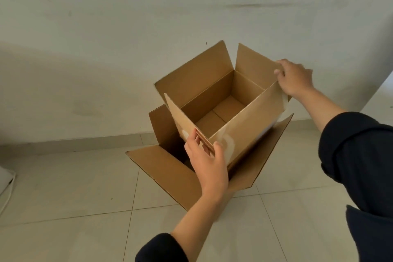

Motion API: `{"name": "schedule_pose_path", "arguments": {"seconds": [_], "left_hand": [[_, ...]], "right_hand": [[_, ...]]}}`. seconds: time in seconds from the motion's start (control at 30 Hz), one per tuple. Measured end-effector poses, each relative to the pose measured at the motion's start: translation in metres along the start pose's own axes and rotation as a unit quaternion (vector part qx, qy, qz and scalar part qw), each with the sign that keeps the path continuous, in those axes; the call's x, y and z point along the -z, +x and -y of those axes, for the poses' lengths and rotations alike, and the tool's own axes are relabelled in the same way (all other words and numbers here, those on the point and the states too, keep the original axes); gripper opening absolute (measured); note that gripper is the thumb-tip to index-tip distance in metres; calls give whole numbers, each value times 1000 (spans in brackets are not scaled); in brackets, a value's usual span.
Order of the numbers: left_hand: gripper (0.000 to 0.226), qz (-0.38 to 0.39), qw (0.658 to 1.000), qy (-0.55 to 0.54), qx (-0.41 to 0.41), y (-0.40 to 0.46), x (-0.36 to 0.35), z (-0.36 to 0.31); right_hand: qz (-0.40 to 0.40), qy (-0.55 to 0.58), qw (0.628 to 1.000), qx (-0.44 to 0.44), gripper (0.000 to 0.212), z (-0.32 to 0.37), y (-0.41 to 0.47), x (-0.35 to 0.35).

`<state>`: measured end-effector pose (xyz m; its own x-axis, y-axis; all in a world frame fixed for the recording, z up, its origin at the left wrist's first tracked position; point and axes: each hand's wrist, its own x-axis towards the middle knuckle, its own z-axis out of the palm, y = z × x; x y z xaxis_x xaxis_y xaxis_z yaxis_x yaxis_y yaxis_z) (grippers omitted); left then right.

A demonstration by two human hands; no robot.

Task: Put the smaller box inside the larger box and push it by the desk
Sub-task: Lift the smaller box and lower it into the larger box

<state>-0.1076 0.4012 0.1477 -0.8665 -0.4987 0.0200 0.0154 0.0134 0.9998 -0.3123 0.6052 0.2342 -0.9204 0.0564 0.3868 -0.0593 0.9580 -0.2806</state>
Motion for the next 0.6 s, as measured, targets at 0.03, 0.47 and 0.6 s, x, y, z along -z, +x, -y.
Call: {"name": "schedule_pose_path", "arguments": {"seconds": [0.03, 0.47, 0.6], "left_hand": [[62, -7, 1000, 4, 8, 2, 2, 8], [65, 17, 989, 140, 53, 10, 3, 57], [64, 8, 966, 260, 3, 15, 14, 74]], "right_hand": [[40, 1, 999, -4, 45, 3, -4, -9], [164, 14, 979, 122, 55, 55, -88, -82], [169, -26, 979, 108, 54, 62, -117, -96]]}}
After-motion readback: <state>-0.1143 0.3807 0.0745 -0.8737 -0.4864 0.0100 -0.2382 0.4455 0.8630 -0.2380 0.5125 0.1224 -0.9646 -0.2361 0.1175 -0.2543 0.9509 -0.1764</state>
